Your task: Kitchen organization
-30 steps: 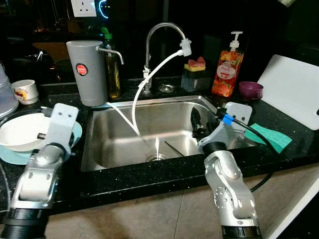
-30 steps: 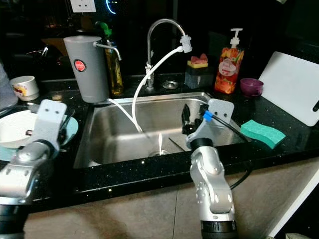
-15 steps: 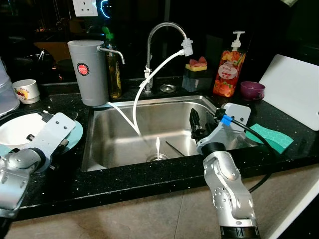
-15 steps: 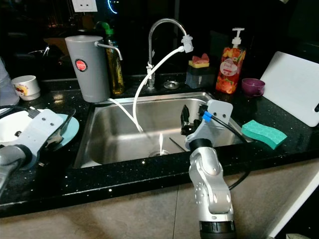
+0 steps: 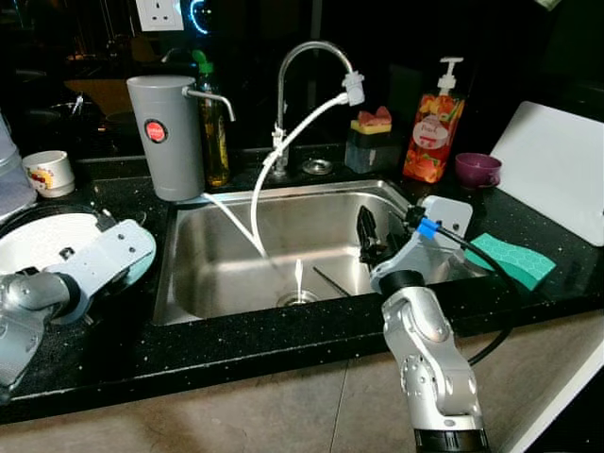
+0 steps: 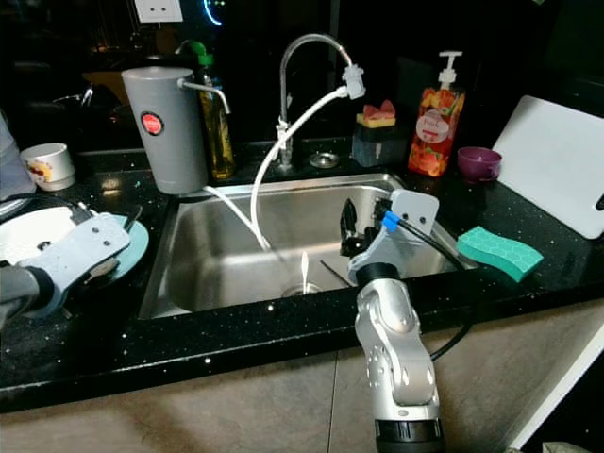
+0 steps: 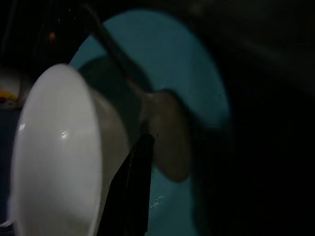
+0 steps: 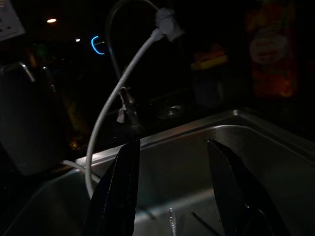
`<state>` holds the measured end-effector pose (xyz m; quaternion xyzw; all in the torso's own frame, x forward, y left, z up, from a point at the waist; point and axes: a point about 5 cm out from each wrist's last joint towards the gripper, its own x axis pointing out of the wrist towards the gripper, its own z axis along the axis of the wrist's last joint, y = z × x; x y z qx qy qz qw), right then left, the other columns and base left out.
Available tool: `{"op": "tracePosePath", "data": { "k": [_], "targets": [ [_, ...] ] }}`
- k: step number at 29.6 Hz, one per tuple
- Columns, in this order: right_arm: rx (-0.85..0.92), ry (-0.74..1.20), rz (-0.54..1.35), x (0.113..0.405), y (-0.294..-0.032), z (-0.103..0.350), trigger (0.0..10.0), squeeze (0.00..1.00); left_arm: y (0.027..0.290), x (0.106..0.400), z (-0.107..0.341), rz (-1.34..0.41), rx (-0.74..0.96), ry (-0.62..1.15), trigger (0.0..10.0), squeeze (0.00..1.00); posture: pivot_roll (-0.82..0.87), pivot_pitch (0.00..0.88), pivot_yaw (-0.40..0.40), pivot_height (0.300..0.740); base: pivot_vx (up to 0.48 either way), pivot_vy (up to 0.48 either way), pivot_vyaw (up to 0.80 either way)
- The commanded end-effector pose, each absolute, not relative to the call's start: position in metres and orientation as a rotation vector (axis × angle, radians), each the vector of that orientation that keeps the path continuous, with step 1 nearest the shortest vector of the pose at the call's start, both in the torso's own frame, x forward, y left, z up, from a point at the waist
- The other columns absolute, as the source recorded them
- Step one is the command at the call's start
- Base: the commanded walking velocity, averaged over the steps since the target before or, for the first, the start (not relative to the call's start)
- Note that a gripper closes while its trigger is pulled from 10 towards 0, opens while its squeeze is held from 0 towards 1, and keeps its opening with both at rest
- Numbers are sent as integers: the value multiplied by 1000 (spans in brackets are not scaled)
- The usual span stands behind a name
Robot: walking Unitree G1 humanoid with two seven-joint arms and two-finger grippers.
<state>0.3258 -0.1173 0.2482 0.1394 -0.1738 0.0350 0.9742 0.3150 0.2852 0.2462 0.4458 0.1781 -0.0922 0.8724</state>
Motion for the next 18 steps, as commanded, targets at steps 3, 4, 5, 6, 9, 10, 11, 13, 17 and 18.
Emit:
{"op": "tracePosePath", "data": {
  "k": [3,4,5,6,9,10,11,13,17,18],
  "targets": [
    [289,-356,61,325,-118,247,10000,0,294,316,240,-199,1003,435,10000,0,181,65,8,740,0,0,0],
    [289,-356,61,325,-118,247,10000,0,294,316,240,-199,1003,435,10000,0,181,65,8,740,0,0,0],
    [289,-356,61,325,-118,247,10000,0,295,316,239,-200,1005,437,10000,0,181,65,8,740,0,0,0],
    [289,-356,61,325,-118,247,10000,0,295,316,239,-200,1005,437,10000,0,181,65,8,740,0,0,0],
    [290,-357,61,326,-117,248,10000,0,297,317,235,-213,1009,455,10000,0,184,65,8,740,0,0,0],
    [290,-358,62,326,-117,248,10000,0,297,318,233,-217,1013,462,8902,0,184,65,8,740,0,0,0],
    [291,-358,62,326,-117,248,10000,0,297,318,231,-220,1016,467,8902,0,184,65,8,740,0,0,0],
    [290,-359,62,326,-117,248,10000,0,298,319,227,-221,1041,482,4980,0,184,65,8,740,0,0,0],
    [288,-360,58,326,-118,249,10000,0,299,317,218,-234,1077,503,0,0,178,67,6,740,0,0,0],
    [288,-360,57,326,-119,248,10000,0,298,317,216,-237,1078,505,0,0,177,67,5,740,0,0,0]
  ]
}}
